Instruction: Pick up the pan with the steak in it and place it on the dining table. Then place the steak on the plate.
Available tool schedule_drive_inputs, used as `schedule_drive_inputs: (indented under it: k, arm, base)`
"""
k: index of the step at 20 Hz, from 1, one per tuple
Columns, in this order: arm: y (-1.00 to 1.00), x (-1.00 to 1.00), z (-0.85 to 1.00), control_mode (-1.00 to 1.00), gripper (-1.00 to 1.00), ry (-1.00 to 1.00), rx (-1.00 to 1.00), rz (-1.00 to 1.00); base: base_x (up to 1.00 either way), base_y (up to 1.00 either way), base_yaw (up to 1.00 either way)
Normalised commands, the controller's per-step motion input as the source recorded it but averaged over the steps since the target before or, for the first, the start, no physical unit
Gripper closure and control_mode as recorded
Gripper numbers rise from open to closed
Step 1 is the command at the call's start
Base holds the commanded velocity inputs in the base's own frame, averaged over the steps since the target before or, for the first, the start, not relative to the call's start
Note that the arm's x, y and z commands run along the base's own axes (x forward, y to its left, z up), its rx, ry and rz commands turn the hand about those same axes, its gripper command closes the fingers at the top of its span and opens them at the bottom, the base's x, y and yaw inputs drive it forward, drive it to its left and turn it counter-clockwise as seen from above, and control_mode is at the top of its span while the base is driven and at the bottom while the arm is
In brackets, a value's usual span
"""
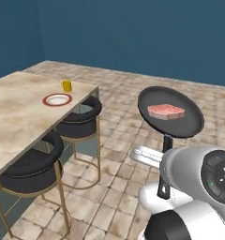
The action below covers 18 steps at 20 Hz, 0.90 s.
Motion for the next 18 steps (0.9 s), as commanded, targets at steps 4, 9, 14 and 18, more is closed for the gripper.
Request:
schedule_drive_inputs:
  k: [4,9,14,18]
  arm:
    - [0.0,0.0,0.0,1.0,1.0,0.0,0.0,0.0]
    - [0.0,0.0,0.0,1.0,1.0,0.0,0.0,0.0]
    - [0.0,0.0,0.0,1.0,1.0,0.0,0.0,0.0]
    - [0.0,0.0,0.0,1.0,1.0,0.0,0.0,0.0]
  base:
    - [0.0,0.03,0.48]
    - [0.0,0.03,0.48]
    - [0.0,0.03,0.48]
    - [0.0,0.02,0.48]
